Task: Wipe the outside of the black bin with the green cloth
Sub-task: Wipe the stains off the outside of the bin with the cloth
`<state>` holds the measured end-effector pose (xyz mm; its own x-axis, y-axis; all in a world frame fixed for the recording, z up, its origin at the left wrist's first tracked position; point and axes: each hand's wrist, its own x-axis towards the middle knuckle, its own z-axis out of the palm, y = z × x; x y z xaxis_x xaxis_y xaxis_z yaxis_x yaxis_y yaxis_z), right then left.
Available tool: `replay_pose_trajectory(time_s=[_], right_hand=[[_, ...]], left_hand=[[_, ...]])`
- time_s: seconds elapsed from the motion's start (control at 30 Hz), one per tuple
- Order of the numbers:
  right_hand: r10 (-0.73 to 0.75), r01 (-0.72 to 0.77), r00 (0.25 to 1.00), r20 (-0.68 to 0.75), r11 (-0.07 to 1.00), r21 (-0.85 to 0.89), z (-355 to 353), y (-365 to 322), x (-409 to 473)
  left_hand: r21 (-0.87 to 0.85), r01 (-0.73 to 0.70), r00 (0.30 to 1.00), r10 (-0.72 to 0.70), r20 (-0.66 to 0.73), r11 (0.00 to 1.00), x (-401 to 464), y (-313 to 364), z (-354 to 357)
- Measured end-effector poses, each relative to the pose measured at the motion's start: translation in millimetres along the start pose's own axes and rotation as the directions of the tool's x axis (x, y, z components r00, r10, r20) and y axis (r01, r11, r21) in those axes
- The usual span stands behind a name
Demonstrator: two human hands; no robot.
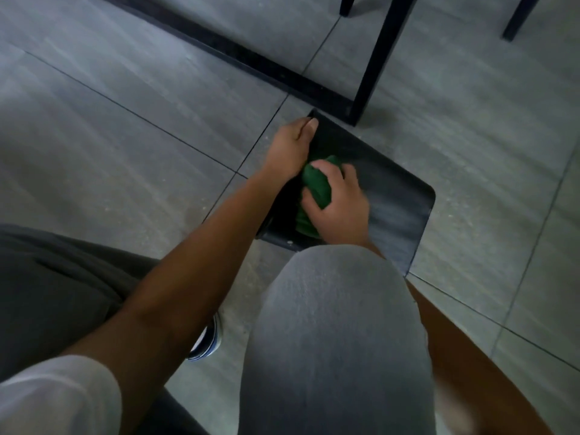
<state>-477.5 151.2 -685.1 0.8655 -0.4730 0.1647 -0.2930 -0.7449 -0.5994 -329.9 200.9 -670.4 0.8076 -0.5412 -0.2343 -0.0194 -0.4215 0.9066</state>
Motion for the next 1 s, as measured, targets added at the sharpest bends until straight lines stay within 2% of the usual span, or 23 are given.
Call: replay_pose_trajectory(time_s=[0.07,0.13,0.2,0.3,0.37,0.43,0.5,0.57,0.63,0.7,0.77,0.8,0.83,0.87,0.93,0.97,1.0], right_hand=[[0.039,-0.039,0.999,-0.004,0.995,-0.091,-13.4,45.1,-9.3],[0.216,-0.231,0.972,-0.095,0.950,-0.209,-37.7,103.9,-26.6],[0.287,-0.292,0.956,-0.060,0.918,-0.269,-60.6,134.1,-41.4],[0.116,-0.105,0.993,0.000,0.903,-0.416,-89.7,135.0,-29.7],[0.080,-0.115,0.992,-0.097,0.888,-0.445,-97.1,122.8,-7.2],[0.077,-0.131,0.986,-0.149,0.908,-0.397,-88.5,103.3,4.1],[0.002,-0.033,0.995,-0.096,0.945,-0.327,-71.5,89.3,-16.2],[-0.097,0.048,0.979,-0.177,0.964,-0.261,-65.9,93.7,-37.6],[0.002,-0.046,0.964,-0.267,0.986,-0.161,-59.0,96.7,-43.7],[0.089,-0.121,0.979,-0.185,0.978,-0.167,-43.7,89.0,-39.1],[0.022,-0.031,0.999,-0.044,0.975,-0.221,-26.9,88.8,-36.6],[-0.007,-0.003,0.999,-0.046,0.977,-0.215,-24.6,97.8,-33.7],[0.026,-0.042,0.996,-0.089,0.982,-0.182,-26.2,114.6,-29.3],[0.140,-0.163,0.976,-0.166,0.977,-0.137,-32.6,131.8,-19.6],[0.439,-0.464,0.845,-0.306,0.886,-0.011,-43.5,139.4,3.1],[0.450,-0.481,0.823,-0.346,0.877,-0.004,-35.3,119.2,12.0],[0.341,-0.374,0.870,-0.355,0.927,-0.026,-23.2,85.4,17.4]], left_hand=[[0.011,0.010,1.000,-0.010,-0.011,1.000,-1.1,-5.9,-8.1],[0.029,0.042,0.999,-0.042,0.005,0.999,-2.5,-15.1,-15.2],[0.029,0.074,0.997,-0.074,0.005,0.997,-5.7,-16.4,-18.0],[0.033,0.073,0.997,-0.074,0.026,0.997,-3.5,-7.4,-14.6],[0.052,0.045,0.998,-0.047,0.030,0.998,-1.3,-3.3,-10.9],[0.036,0.038,0.999,-0.039,0.028,0.999,-0.4,-2.6,-9.4],[0.027,0.042,0.998,-0.043,0.035,0.999,-0.2,-3.4,-9.4],[0.038,0.037,0.999,-0.039,0.036,0.999,-3.1,-3.3,-11.1],[0.018,0.033,0.998,-0.034,0.049,0.999,-3.8,-7.4,-12.0],[-0.001,0.052,0.996,-0.052,0.071,0.999,-3.3,-8.6,-5.6],[0.007,0.071,0.993,-0.071,0.090,0.997,-5.7,-9.6,0.3],[0.006,0.059,0.994,-0.059,0.088,0.998,-7.9,-11.3,-0.5],[0.010,0.048,0.995,-0.049,0.083,0.999,-11.6,-11.4,-3.0],[0.006,0.045,0.996,-0.045,0.076,0.999,-13.5,-10.8,-4.1],[0.004,0.024,0.997,-0.024,0.069,1.000,-13.4,-3.7,3.3],[0.022,-0.008,0.998,0.006,0.068,1.000,-9.7,3.8,9.4],[0.033,-0.041,0.997,0.039,0.061,0.999,-4.1,10.2,14.8]])
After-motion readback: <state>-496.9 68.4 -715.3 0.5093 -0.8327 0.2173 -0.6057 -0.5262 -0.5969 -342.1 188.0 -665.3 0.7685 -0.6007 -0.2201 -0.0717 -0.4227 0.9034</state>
